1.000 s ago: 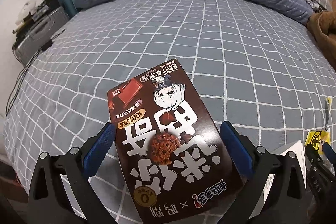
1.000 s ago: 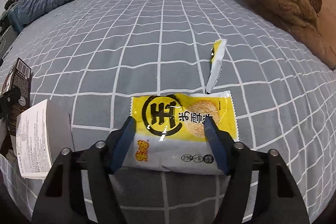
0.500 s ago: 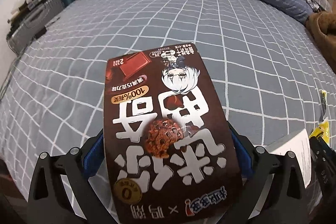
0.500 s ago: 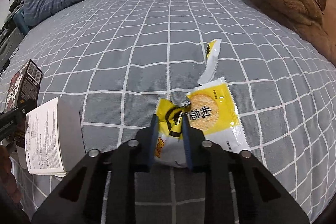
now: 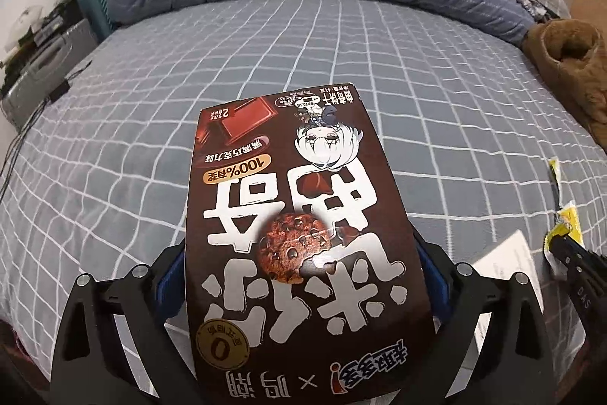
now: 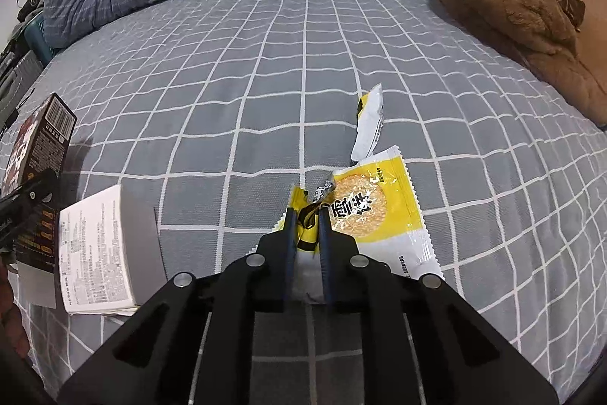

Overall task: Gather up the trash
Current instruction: 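Grasp the brown chocolate box with the left gripper while the right grasps the yellow packet, then carry the chocolate box and yellow packet with both grippers over the black bin, then open the right gripper to drop the yellow packet while the left drops the chocolate box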

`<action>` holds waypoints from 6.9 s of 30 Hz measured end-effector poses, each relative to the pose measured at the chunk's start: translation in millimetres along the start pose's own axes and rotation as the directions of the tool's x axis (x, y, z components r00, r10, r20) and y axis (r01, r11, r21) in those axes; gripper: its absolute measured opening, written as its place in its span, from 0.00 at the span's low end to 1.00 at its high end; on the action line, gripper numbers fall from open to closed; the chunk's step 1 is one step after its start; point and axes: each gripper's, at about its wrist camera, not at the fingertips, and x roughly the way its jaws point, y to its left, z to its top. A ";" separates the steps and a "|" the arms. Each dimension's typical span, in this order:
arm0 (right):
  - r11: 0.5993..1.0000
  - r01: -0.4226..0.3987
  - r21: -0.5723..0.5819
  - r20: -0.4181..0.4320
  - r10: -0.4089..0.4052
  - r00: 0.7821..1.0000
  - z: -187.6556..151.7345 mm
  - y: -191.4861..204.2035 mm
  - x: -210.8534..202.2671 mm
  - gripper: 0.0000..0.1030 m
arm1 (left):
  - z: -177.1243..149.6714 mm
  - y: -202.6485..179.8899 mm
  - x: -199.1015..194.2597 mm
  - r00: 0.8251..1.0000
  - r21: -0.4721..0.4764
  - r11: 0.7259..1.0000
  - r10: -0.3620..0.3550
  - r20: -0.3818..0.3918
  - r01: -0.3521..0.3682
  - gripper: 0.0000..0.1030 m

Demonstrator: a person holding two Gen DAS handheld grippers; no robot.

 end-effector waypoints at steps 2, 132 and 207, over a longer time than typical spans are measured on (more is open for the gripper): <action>1.000 0.014 0.000 0.018 -0.014 1.000 1.3 1.2 -6.1 0.11 | 0.1 -0.2 -3.0 1.000 0.008 1.000 -0.005 0.005 0.004 0.91; 0.990 -0.062 -0.123 0.157 0.082 0.984 -282.5 117.1 -282.6 0.11 | -218.8 69.8 -210.5 0.982 0.132 0.975 -0.186 0.029 0.181 0.91; 0.965 -0.165 -0.206 -0.210 0.121 0.970 -366.7 185.4 -121.4 0.48 | -303.7 128.5 -59.1 0.967 0.008 0.999 -0.037 -0.251 0.040 0.91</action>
